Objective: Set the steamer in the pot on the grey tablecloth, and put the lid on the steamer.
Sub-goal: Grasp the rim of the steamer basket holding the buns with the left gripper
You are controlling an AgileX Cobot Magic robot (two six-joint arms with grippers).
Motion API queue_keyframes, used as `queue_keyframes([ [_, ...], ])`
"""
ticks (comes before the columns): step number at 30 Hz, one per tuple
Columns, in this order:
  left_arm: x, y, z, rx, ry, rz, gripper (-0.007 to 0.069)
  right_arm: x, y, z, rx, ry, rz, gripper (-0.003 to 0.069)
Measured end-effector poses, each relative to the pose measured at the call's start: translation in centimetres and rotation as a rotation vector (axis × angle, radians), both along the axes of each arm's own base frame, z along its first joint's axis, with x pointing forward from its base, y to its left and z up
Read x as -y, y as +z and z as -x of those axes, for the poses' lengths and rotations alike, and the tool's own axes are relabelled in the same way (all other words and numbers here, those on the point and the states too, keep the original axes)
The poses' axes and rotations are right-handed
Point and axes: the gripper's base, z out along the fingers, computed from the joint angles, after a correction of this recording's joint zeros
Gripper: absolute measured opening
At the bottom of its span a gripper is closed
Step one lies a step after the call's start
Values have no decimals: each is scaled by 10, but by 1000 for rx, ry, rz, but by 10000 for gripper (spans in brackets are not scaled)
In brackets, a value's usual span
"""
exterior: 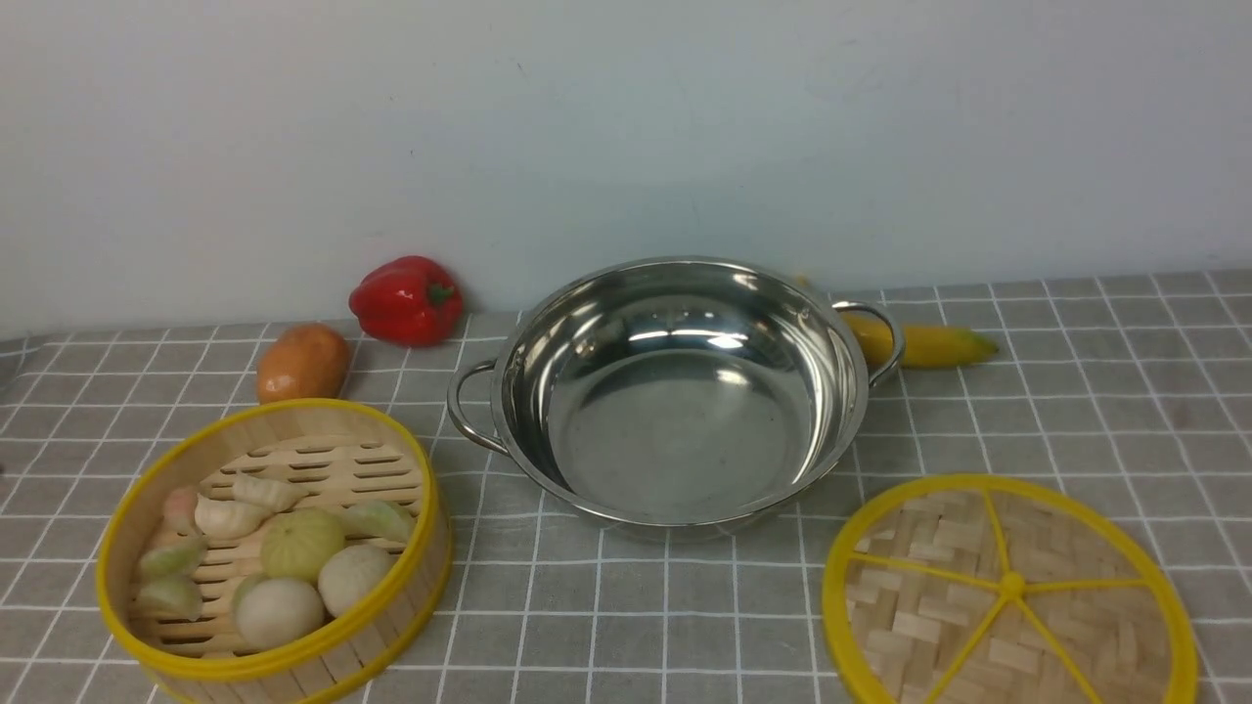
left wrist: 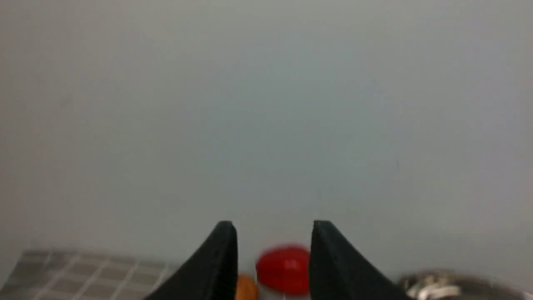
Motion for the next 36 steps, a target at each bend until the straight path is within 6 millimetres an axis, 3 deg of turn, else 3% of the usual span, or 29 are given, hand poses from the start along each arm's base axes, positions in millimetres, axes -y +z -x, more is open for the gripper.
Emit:
queue_keyframes([
  [4, -1, -6, -37, -380, -52, -104, 243, 0, -6, -37, -393, 23, 85, 240],
  [11, -33, -18, -71, -743, 161, -57, 243, -2, -30, -64, -690, 100, 153, 240],
  [18, -76, -52, -88, -939, 331, 64, 243, -11, -33, -69, -699, 213, 142, 240],
  [25, -78, -95, -116, -1072, 158, 82, 243, -17, -30, -69, -672, 279, 138, 240],
  [36, -86, -134, -142, -1104, 130, 88, 243, -19, -29, -68, -662, 304, 134, 240],
])
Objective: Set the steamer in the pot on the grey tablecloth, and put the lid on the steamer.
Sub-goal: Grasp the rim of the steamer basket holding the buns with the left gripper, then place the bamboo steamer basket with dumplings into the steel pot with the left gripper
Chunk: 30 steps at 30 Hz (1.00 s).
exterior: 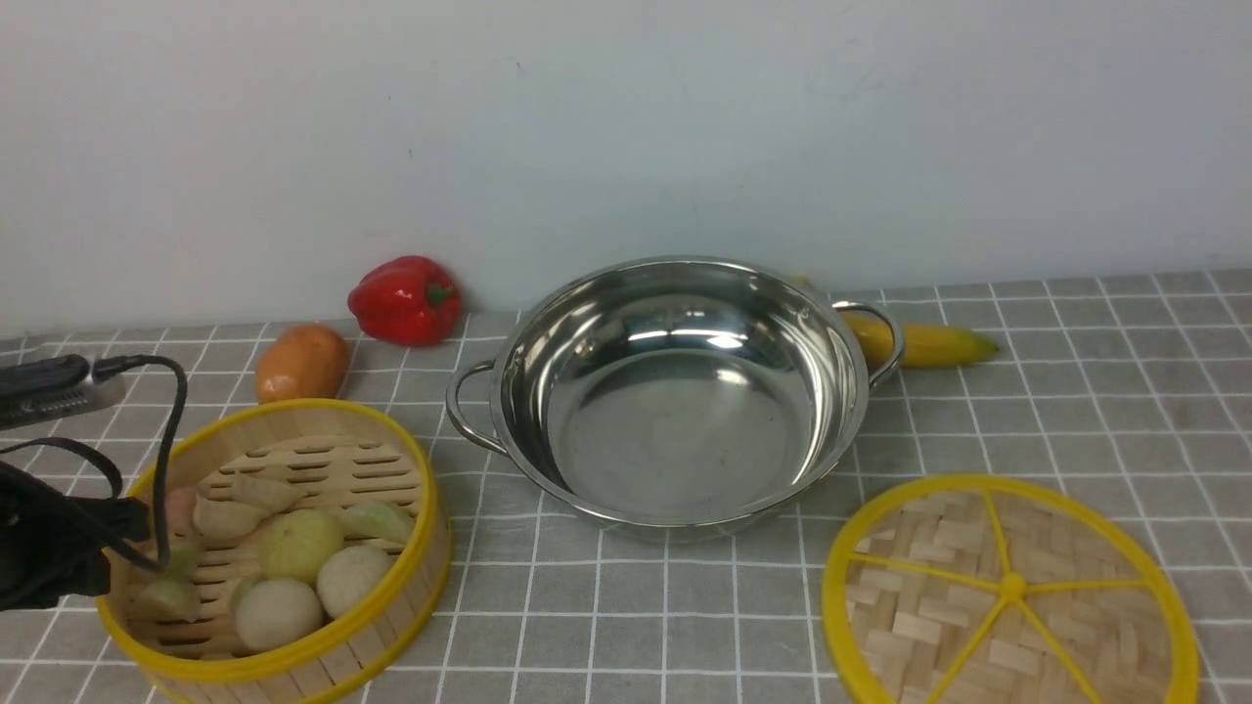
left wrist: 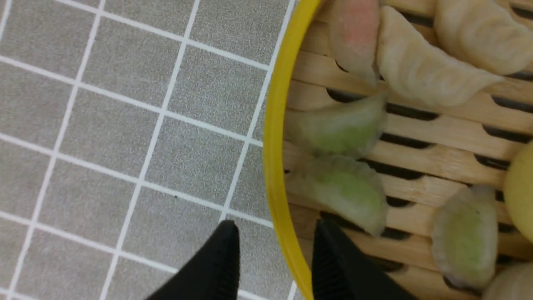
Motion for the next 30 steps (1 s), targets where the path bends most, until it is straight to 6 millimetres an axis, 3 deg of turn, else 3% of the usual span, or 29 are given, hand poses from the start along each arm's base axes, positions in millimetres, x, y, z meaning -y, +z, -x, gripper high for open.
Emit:
queue_keyframes([
  [14, -7, -39, -20, 4, 22, 10, 239, 0, 0, 0, -3, 1, 0, 240],
  [19, -7, -45, -22, -5, 49, 28, 103, 0, -1, 1, -12, 4, 0, 246],
  [21, -8, -41, -25, -12, 59, 35, 36, -1, -1, 1, -20, 7, -2, 244],
  [25, -12, -21, -30, -40, 17, 16, 32, -1, -2, 2, -34, 11, -5, 246],
  [30, -22, 43, -51, 37, -22, -58, 32, -2, -3, 4, -55, 19, -12, 245],
])
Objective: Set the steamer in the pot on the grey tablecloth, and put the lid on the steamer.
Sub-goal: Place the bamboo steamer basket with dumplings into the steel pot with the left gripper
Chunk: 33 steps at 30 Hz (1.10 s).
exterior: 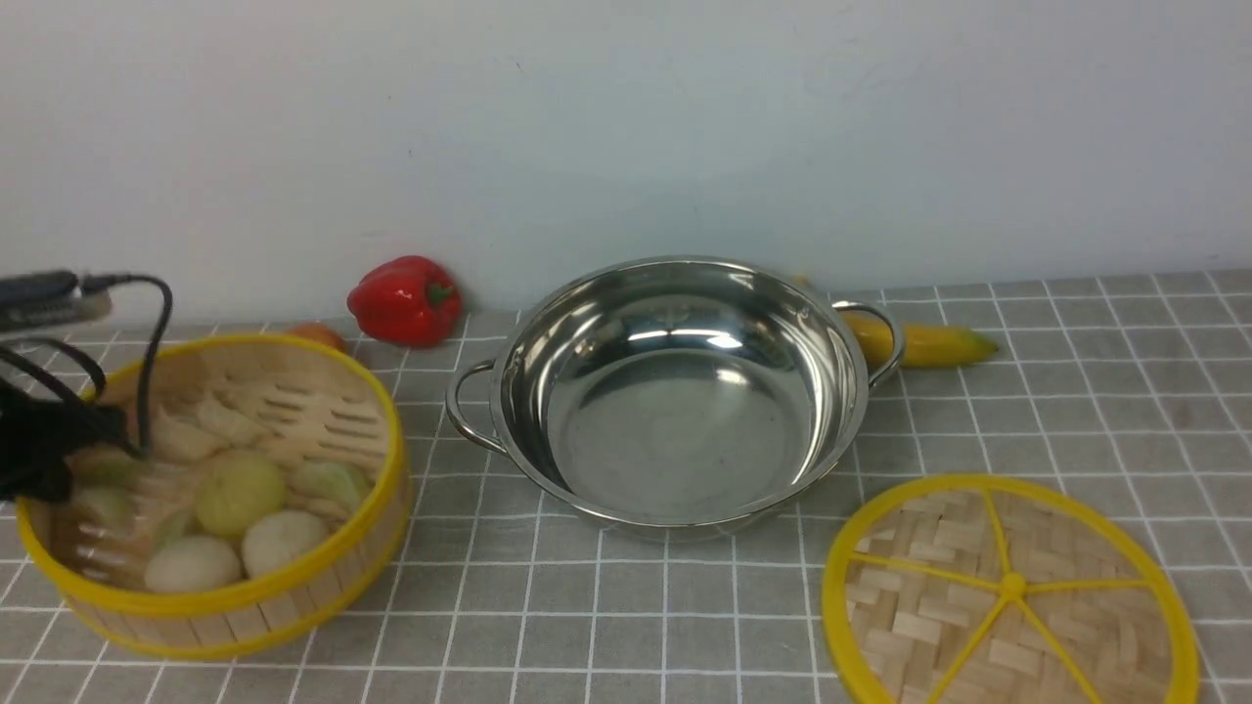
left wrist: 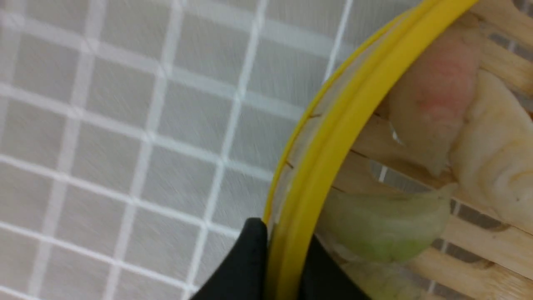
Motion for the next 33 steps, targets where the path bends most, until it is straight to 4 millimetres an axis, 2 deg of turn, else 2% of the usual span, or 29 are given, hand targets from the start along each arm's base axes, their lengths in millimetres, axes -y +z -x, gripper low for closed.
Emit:
queue_keyframes([
  [1, 0, 9, -3, 14, -2, -5, 32, 0, 0, 0, 0, 0, -2, 245],
  [2, -1, 35, -12, 54, -8, -16, 32, -1, 0, 0, -1, 2, -12, 246],
  [5, 13, 69, -26, 90, -86, -21, 32, -2, 1, 0, 0, 5, -25, 246],
  [7, 38, 82, -41, 106, -181, 2, 32, -2, 1, 0, -1, 7, -32, 245],
  [9, 56, 85, -52, 119, -233, 21, 32, -3, 1, 0, -2, 8, -37, 245],
  [10, 84, 85, -65, 122, -304, 48, 32, -3, 1, 1, -5, 9, -37, 245],
  [12, 110, 81, -77, 117, -365, 75, 32, -3, 0, 1, -15, 12, -39, 244],
  [16, 186, 57, -111, 92, -520, 111, 32, -4, -1, 2, -32, 19, -42, 244],
  [19, 221, 38, -128, 78, -571, 125, 32, -4, -1, 3, -37, 22, -49, 244],
  [20, 225, 39, -129, 83, -577, 126, 32, -4, -1, 3, -37, 22, -50, 244],
  [21, 237, 32, -135, 82, -593, 130, 32, -5, -1, 3, -37, 23, -57, 244],
  [26, 261, 11, -150, 74, -630, 118, 32, -7, 0, 3, -36, 28, -79, 246],
  [33, 264, -18, -163, 53, -616, 79, 32, -7, 0, 3, -36, 29, -82, 245],
])
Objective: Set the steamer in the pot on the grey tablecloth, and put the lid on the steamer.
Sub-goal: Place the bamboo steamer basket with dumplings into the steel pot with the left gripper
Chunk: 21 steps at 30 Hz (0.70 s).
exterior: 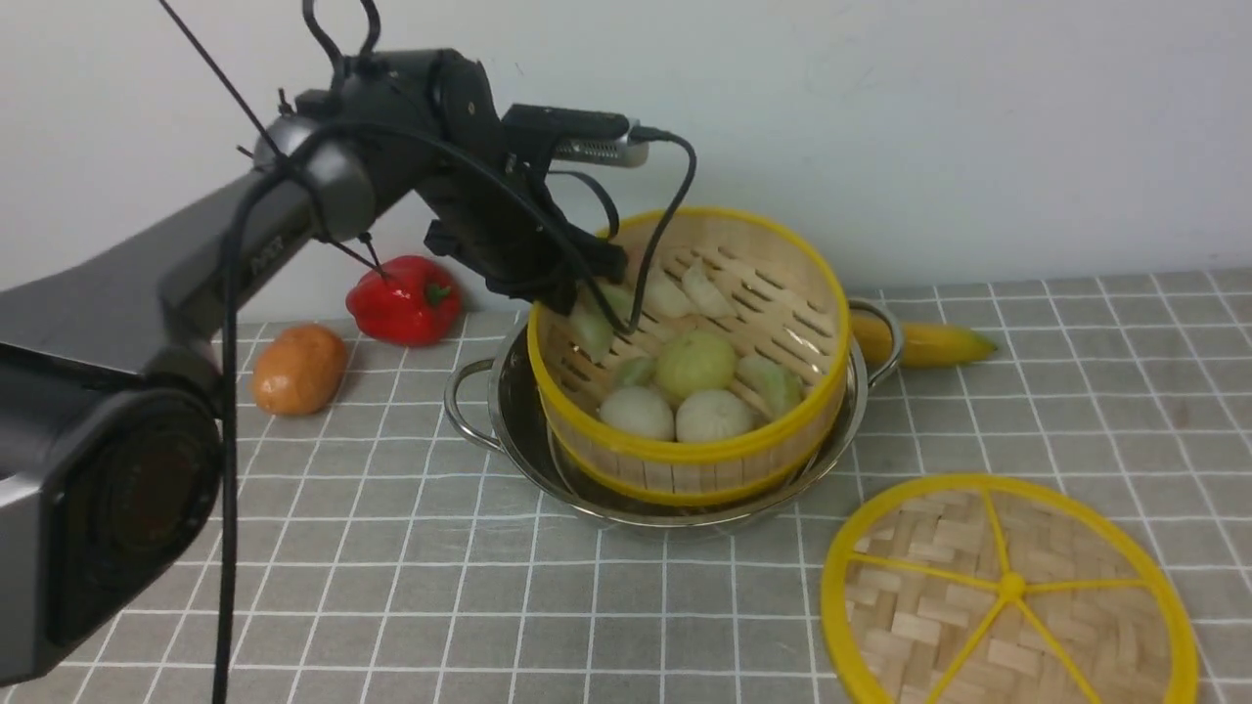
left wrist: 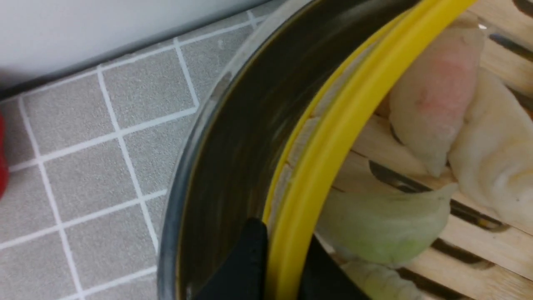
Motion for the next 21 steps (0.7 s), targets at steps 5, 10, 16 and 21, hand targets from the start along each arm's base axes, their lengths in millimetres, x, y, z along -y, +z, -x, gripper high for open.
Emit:
queue_keyframes([
  [5, -1, -15, -4, -15, 0, -26, 32, 0, 0, 0, 0, 0, 0, 245],
  [10, 0, -28, -7, -26, 0, -35, 32, 0, 0, 0, 0, 0, 0, 245],
  [16, 1, -45, -10, -52, 0, -43, 32, 0, 0, 0, -1, 1, -4, 245],
  [21, 0, -47, -11, -52, 5, -41, 43, -1, -1, 1, -11, 5, -4, 244],
])
